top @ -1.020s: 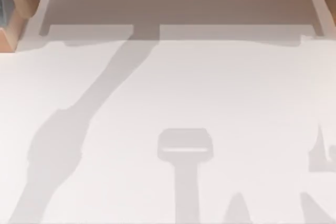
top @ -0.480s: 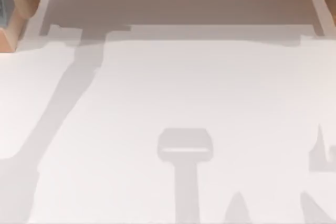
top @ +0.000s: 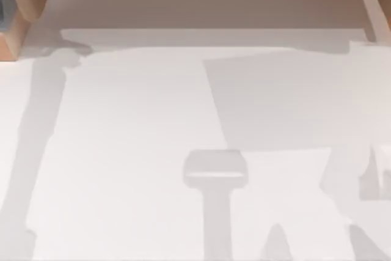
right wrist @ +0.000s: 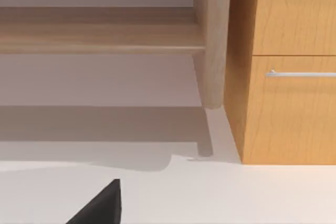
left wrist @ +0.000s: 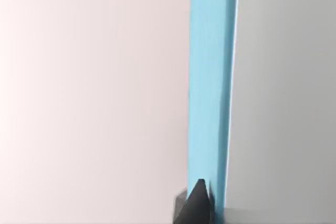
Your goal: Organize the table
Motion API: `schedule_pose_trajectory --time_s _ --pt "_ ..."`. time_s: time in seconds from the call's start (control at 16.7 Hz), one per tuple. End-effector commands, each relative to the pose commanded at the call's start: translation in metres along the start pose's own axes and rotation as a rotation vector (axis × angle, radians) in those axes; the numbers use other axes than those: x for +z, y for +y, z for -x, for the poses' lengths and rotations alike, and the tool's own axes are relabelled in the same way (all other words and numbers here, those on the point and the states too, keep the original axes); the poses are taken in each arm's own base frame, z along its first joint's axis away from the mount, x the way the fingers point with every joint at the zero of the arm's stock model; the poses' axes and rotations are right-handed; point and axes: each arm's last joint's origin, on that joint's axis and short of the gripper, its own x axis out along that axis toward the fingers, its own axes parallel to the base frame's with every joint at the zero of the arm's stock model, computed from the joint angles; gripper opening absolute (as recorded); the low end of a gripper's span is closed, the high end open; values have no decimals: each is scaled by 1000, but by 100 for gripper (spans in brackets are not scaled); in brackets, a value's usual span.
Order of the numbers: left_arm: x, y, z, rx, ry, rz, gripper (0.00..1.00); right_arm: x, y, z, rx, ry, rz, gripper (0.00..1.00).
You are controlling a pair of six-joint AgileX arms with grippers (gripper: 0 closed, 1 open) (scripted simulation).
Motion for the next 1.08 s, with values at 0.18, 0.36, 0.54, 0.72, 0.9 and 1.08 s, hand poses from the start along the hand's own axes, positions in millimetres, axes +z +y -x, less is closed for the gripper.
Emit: schedule_pose_trajectory --time_s 0.18,0.36,0.54,0.72,0.9,1.08 --pt "-64 -17 -9 -73 133 -179 0 0 0 0 0 0 0 100" --pt "-129 -36 -18 -179 234 -318 0 0 0 0 0 0 0 100" --pt "-187 -55 -25 -286 280 -421 0 0 0 0 0 0 0 100" --pt "-232 -68 -34 -360 262 -506 0 0 0 0 0 0 0 100" --pt "-264 -76 -51 -382 192 -589 0 0 0 0 0 0 0 100" --pt "-285 -80 -73 -362 99 -672 0 0 0 0 0 0 0 100"
